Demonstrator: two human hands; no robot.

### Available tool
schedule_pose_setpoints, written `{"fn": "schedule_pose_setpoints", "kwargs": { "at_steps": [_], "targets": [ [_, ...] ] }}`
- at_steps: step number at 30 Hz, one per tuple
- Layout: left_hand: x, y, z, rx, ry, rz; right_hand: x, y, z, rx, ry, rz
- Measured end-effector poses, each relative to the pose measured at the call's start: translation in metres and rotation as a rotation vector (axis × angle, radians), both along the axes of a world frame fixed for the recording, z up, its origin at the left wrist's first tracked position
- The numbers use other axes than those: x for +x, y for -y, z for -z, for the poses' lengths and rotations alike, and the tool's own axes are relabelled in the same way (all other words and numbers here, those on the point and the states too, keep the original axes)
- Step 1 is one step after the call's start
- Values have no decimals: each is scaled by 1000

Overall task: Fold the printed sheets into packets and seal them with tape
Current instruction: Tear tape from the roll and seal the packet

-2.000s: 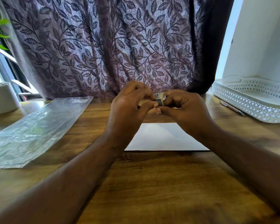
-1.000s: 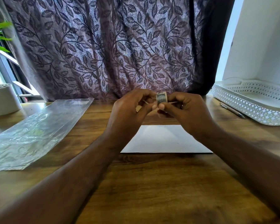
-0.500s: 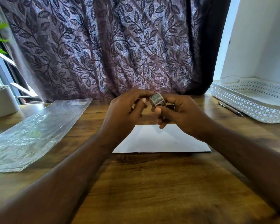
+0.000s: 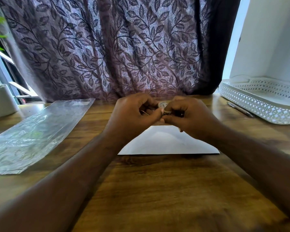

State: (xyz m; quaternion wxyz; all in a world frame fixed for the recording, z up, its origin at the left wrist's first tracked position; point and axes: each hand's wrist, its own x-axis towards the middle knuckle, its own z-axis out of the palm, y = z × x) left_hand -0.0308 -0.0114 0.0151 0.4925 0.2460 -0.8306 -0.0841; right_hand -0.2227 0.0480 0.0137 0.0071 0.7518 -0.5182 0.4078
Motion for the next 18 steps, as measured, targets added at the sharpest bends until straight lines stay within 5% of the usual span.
{"fn": "schedule_pose_setpoints", "kwargs": {
  "at_steps": [18],
  "targets": [
    [2,10,4,-8,132,4,-1,-3,4,113,-23,-19]
  ]
}}
